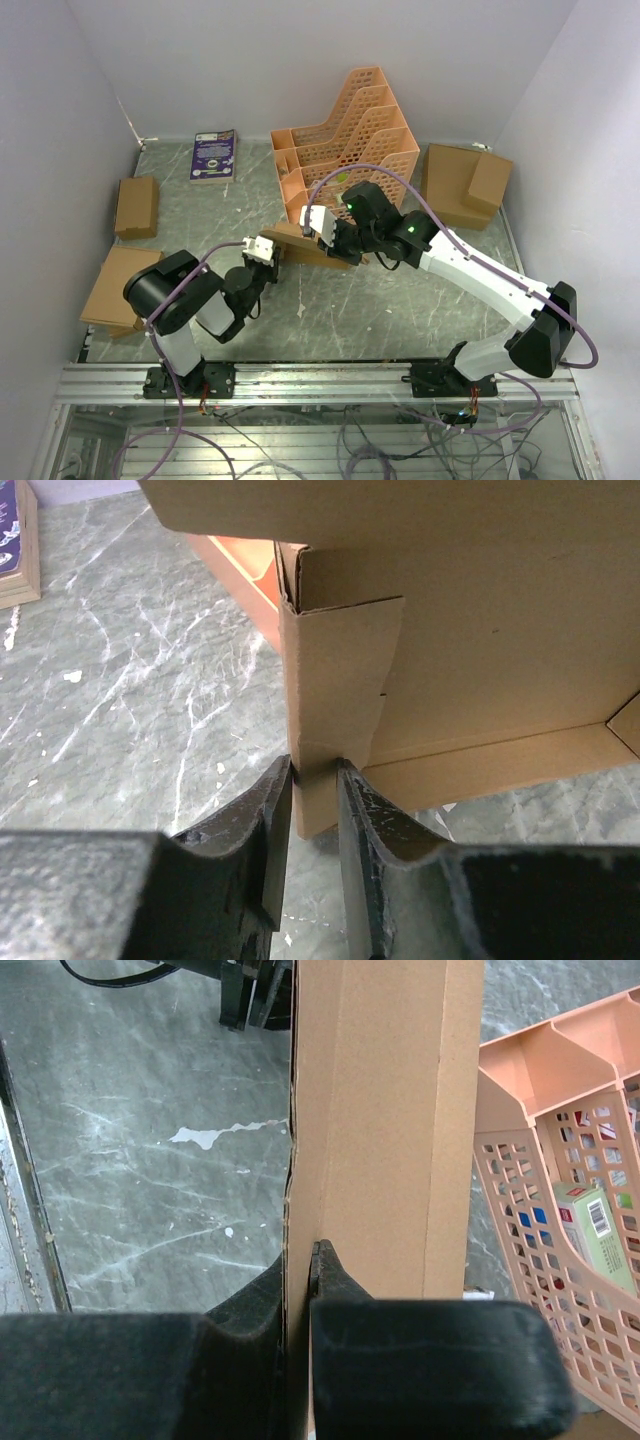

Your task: Fold the paper box

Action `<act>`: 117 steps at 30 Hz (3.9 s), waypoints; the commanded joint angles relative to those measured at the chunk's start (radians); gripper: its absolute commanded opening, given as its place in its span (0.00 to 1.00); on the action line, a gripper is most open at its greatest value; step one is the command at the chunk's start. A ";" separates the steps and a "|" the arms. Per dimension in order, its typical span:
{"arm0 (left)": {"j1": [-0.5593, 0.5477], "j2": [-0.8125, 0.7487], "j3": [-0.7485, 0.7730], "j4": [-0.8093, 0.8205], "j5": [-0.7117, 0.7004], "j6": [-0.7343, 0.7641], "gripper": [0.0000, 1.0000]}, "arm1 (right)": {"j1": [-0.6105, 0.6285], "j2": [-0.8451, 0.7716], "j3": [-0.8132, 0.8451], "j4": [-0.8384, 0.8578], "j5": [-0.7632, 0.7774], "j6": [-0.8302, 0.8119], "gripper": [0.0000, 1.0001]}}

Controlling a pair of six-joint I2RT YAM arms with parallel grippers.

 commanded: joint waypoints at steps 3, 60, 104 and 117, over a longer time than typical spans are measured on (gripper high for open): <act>0.008 -0.024 0.000 0.212 0.028 -0.026 0.37 | 0.017 -0.010 -0.015 -0.023 -0.031 0.009 0.00; 0.343 0.049 0.119 0.211 0.632 -0.188 0.42 | -0.089 0.144 0.165 -0.126 -0.155 -0.049 0.00; 0.385 0.210 0.306 0.211 0.609 -0.258 0.42 | -0.209 0.323 0.370 -0.195 -0.293 -0.139 0.00; 0.375 0.153 0.280 0.080 0.522 -0.225 0.09 | -0.203 0.335 0.380 -0.195 -0.296 -0.125 0.00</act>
